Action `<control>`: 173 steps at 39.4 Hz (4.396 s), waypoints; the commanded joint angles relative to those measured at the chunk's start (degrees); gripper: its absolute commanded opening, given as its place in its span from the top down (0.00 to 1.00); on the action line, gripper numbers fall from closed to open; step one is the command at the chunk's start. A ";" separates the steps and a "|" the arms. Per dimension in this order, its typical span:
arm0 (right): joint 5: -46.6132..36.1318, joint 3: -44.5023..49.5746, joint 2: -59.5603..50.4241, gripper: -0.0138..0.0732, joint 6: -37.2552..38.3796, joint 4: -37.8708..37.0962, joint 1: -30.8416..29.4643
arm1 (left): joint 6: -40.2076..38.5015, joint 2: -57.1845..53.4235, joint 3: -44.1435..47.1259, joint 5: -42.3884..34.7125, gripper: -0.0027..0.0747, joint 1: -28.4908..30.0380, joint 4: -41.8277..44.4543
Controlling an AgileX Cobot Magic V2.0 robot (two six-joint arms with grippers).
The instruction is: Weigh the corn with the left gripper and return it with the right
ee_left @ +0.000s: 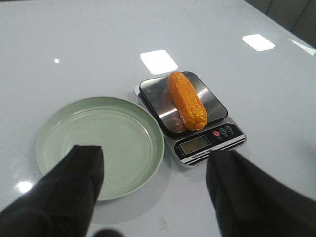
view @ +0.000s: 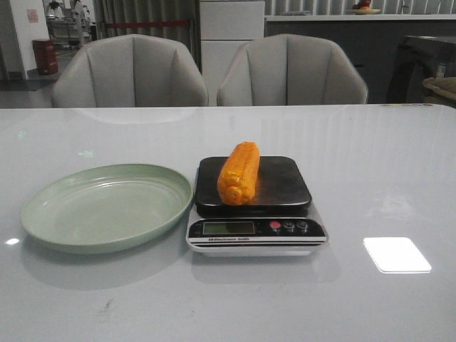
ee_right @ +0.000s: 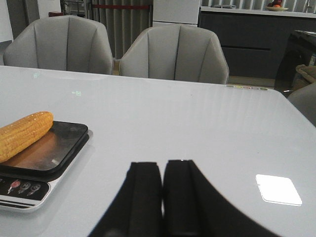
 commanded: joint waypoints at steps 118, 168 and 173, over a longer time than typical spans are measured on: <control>27.97 -63.85 79.28 0.15 4.23 16.68 26.20 | -0.21 -33.75 10.20 4.07 0.82 0.12 6.88; 39.80 -105.79 116.31 0.57 29.89 9.35 36.00 | -0.21 -33.75 10.20 4.13 0.82 0.12 6.88; 35.46 -105.79 118.18 0.55 29.95 9.41 38.78 | -0.21 -33.75 10.20 4.13 0.82 0.12 6.88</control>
